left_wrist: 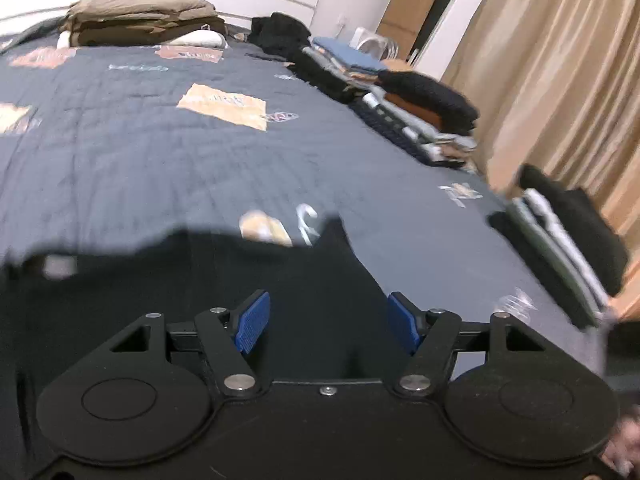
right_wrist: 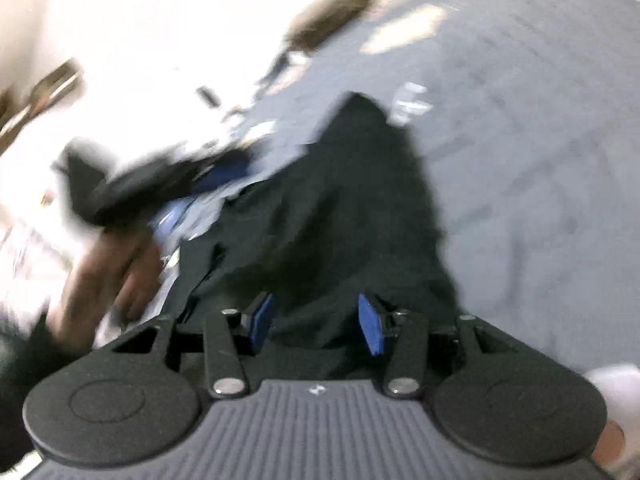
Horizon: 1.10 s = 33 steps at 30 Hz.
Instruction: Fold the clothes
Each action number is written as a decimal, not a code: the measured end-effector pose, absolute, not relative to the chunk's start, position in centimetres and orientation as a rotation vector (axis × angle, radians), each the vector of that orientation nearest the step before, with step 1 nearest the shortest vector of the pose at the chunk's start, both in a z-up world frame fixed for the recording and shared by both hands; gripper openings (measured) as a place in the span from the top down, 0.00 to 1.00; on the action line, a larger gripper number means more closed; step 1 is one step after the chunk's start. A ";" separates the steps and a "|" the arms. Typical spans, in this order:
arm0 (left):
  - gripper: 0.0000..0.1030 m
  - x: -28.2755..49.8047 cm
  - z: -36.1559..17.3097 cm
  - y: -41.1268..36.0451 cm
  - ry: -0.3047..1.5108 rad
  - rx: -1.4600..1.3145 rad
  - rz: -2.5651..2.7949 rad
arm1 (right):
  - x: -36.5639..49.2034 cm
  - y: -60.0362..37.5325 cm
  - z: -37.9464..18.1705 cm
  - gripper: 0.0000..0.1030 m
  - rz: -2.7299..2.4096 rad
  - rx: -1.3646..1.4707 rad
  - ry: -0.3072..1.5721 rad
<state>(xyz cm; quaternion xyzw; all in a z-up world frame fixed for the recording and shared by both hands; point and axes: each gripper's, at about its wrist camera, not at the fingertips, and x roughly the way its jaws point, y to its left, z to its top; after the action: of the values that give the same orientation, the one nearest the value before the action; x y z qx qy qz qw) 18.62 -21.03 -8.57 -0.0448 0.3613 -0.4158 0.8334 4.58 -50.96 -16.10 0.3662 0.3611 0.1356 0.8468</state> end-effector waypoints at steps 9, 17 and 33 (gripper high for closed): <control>0.45 14.7 -13.8 -19.0 0.896 -0.382 -0.869 | 4.4 -51.8 -18.6 0.55 0.194 0.984 0.791; 0.66 16.3 -16.6 -20.6 0.961 -0.506 -0.868 | 4.2 -52.1 -19.1 0.55 0.178 1.019 0.790; 0.61 13.5 -16.6 -19.7 0.929 -0.446 -0.908 | 3.4 -53.7 -17.4 0.52 0.123 0.959 0.639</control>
<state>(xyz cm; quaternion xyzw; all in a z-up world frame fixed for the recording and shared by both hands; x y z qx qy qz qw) 13.52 -19.73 -16.59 -0.2061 0.4287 -0.4192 0.7734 3.43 -53.66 -17.38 0.4531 0.3019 0.0583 0.8367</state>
